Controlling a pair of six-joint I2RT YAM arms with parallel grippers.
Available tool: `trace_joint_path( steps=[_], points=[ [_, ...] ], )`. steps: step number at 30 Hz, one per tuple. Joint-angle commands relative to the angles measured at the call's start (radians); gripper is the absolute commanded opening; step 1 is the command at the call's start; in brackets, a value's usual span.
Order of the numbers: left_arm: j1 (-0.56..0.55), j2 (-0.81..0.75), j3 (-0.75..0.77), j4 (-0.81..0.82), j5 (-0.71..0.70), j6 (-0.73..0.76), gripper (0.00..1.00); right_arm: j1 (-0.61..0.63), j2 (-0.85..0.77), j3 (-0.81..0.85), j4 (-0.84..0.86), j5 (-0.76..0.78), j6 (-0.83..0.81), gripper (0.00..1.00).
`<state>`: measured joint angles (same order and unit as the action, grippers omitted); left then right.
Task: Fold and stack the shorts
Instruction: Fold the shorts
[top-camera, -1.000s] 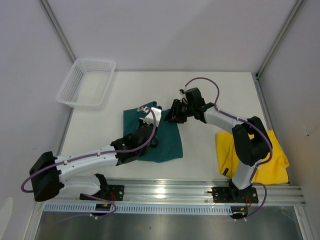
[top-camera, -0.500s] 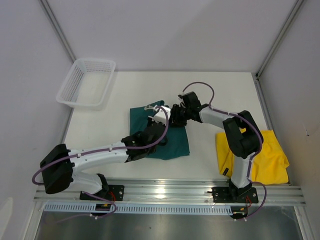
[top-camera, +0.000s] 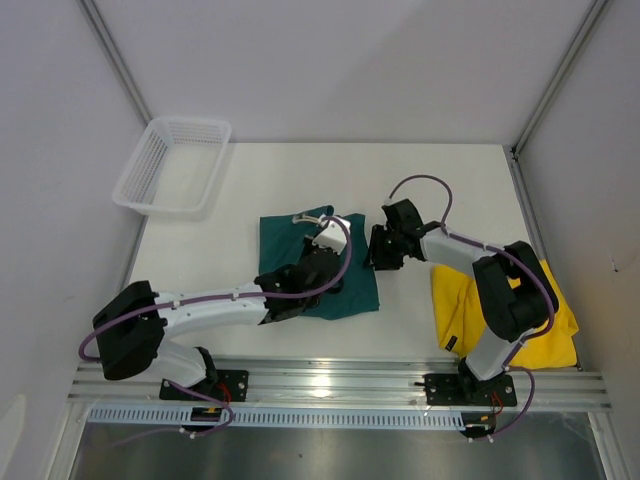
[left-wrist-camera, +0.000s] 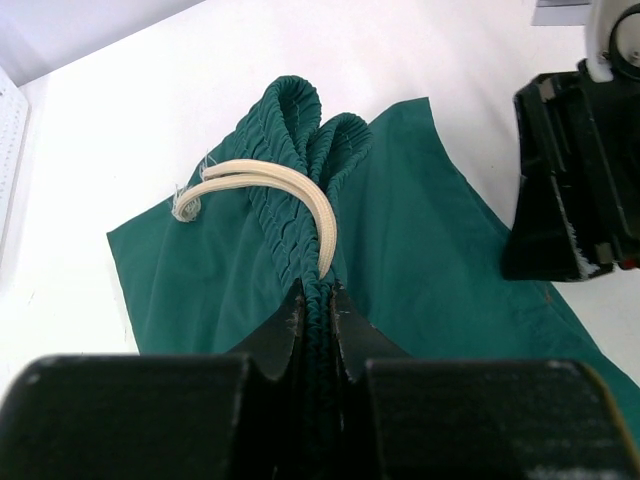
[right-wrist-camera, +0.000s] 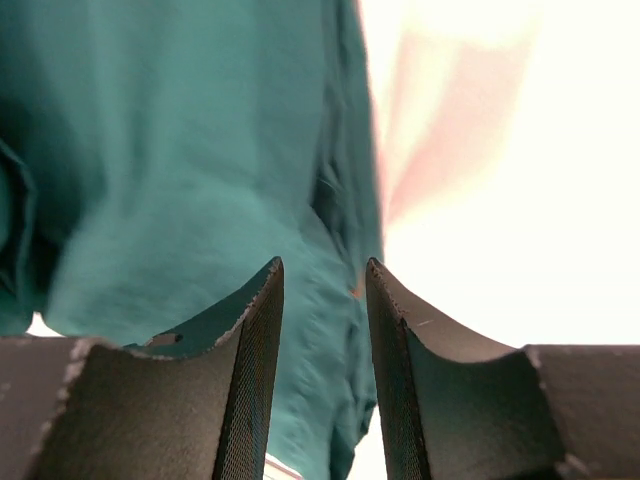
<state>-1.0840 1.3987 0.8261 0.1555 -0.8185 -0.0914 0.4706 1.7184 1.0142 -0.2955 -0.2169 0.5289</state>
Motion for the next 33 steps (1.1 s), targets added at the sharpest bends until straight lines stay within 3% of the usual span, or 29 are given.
trace_joint_path(
  steps=[1, 19, 33],
  points=[
    [-0.008, 0.0, 0.045, 0.064, -0.025, 0.018, 0.0, -0.01, -0.059, -0.025, -0.01, 0.071, -0.04, 0.41],
    [-0.013, 0.0, 0.036, 0.105, -0.019, 0.05, 0.0, -0.007, 0.037, -0.088, 0.133, -0.021, -0.006, 0.38],
    [-0.051, -0.029, -0.01, 0.226, -0.008, 0.234, 0.0, 0.072, -0.002, -0.282, 0.318, 0.011, 0.146, 0.18]
  ],
)
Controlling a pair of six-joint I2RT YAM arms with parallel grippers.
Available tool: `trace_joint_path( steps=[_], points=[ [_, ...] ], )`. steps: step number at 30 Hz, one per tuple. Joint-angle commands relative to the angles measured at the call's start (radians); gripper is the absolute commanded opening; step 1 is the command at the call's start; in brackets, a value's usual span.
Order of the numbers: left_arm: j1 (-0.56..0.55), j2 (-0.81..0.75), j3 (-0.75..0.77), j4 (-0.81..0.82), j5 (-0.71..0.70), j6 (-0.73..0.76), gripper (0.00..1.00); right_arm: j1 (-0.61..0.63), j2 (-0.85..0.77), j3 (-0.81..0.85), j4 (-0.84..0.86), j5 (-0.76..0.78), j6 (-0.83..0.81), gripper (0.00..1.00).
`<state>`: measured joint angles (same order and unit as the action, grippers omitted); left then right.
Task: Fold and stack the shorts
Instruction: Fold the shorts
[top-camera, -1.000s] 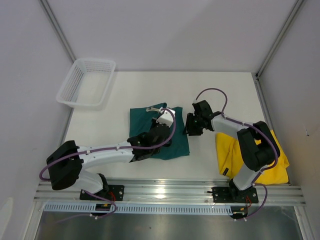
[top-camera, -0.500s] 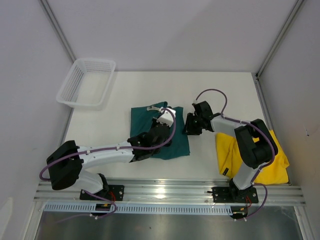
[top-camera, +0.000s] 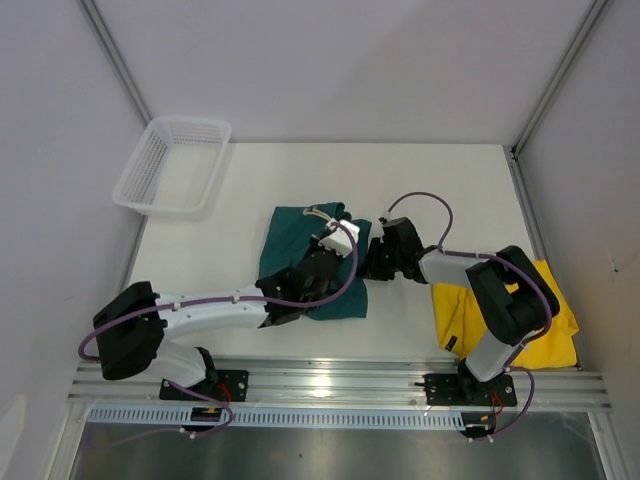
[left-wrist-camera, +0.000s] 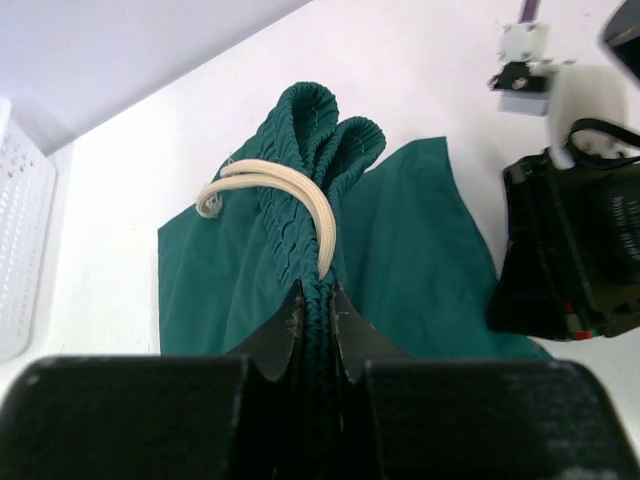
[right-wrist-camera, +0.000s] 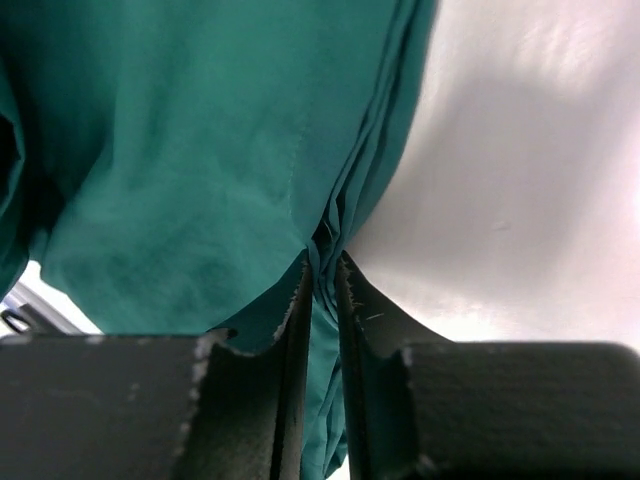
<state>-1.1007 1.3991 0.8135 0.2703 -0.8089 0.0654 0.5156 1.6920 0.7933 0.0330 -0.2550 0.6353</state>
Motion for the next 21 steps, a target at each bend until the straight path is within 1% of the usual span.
trace_joint_path(
  steps=[1, 6, 8, 12, 15, 21],
  points=[
    [-0.04, -0.019, 0.018, 0.116, -0.016, 0.091, 0.0, 0.032, 0.029, -0.062, -0.004, 0.049, 0.047, 0.17],
    [-0.089, 0.063, 0.07, 0.124, -0.068, 0.128, 0.0, 0.043, 0.041, -0.052, -0.01, 0.056, 0.05, 0.17],
    [-0.102, 0.099, 0.067, 0.141, -0.075, 0.128, 0.0, 0.041, 0.037, -0.049, -0.019, 0.065, 0.049, 0.17],
    [-0.114, 0.162, 0.084, 0.103, -0.107, 0.077, 0.0, 0.031, 0.031, -0.042, -0.027, 0.057, 0.043, 0.17],
    [-0.105, 0.204, 0.113, 0.031, -0.148, 0.018, 0.0, 0.023, 0.025, -0.039, -0.027, 0.046, 0.04, 0.17],
    [-0.103, 0.25, 0.128, 0.023, -0.174, 0.014, 0.0, 0.017, 0.028, -0.032, -0.027, 0.028, 0.037, 0.17]
  ],
)
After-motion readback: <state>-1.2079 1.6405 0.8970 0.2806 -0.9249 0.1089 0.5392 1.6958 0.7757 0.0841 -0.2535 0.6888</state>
